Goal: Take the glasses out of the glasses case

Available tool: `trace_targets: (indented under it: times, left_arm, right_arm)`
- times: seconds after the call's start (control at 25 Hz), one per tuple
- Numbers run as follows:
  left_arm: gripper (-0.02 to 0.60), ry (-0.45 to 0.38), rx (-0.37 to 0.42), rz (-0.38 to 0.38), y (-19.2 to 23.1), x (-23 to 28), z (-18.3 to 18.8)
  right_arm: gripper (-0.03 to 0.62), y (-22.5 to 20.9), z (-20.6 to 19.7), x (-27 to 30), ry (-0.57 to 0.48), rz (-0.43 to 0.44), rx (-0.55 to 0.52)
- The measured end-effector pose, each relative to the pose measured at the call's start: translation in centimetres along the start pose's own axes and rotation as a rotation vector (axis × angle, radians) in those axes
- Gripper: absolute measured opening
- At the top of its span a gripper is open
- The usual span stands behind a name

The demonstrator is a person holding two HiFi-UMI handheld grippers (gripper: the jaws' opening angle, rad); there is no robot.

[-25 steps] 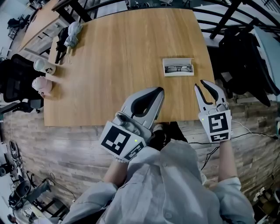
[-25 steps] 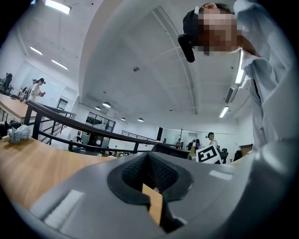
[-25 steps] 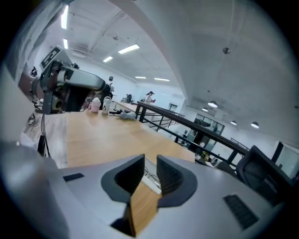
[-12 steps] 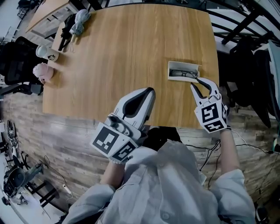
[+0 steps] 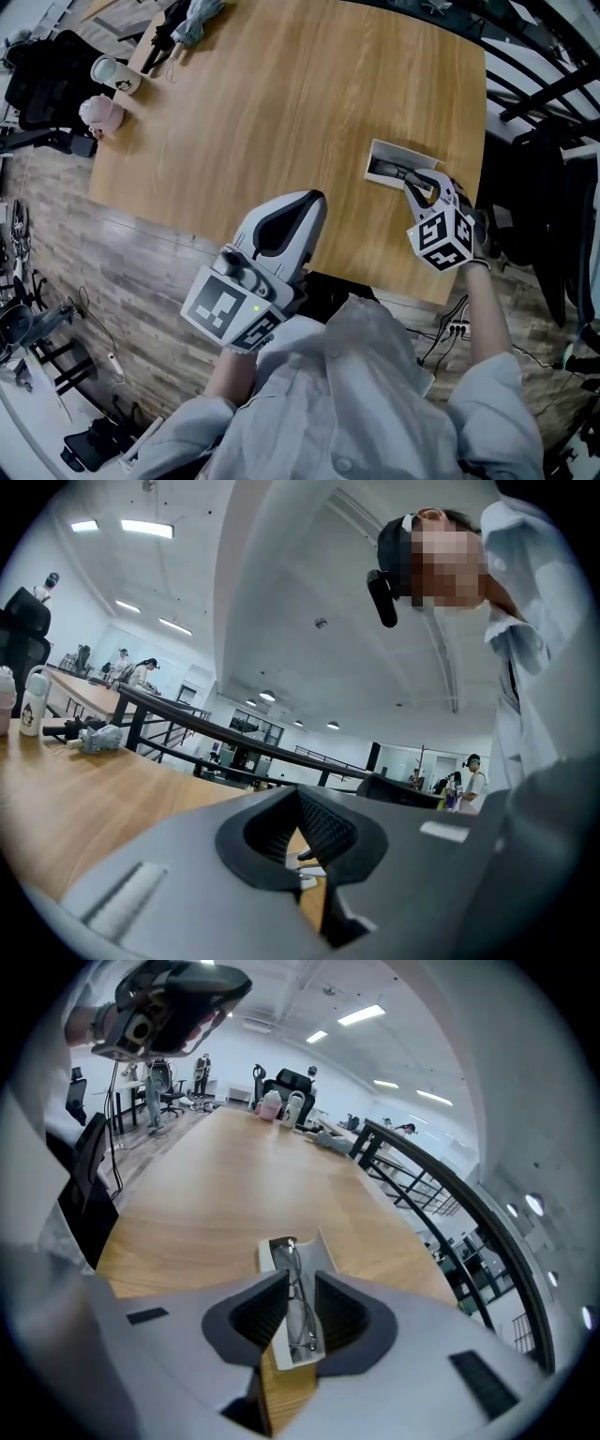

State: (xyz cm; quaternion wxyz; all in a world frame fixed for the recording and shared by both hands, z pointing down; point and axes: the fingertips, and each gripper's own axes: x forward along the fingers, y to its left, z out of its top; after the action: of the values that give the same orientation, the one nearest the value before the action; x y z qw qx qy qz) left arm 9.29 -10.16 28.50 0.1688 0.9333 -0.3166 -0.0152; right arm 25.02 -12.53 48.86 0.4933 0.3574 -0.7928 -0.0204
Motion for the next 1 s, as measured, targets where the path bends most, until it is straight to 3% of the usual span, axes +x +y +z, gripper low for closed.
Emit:
trace_targets:
  times: [0.32,1.0]
  left_arm:
    - [0.003,0.002,-0.023,0.089,1.1,-0.5,-0.9]
    - [0.003,0.014,-0.017,0.144,1.1,0.2,-1.0]
  right_arm:
    - [0.060,0.9,-1.0,3.9,0.051,0.129,-0.110]
    - [0.049,1.6,-2.0,6.3,0.082,0.255,-0.221]
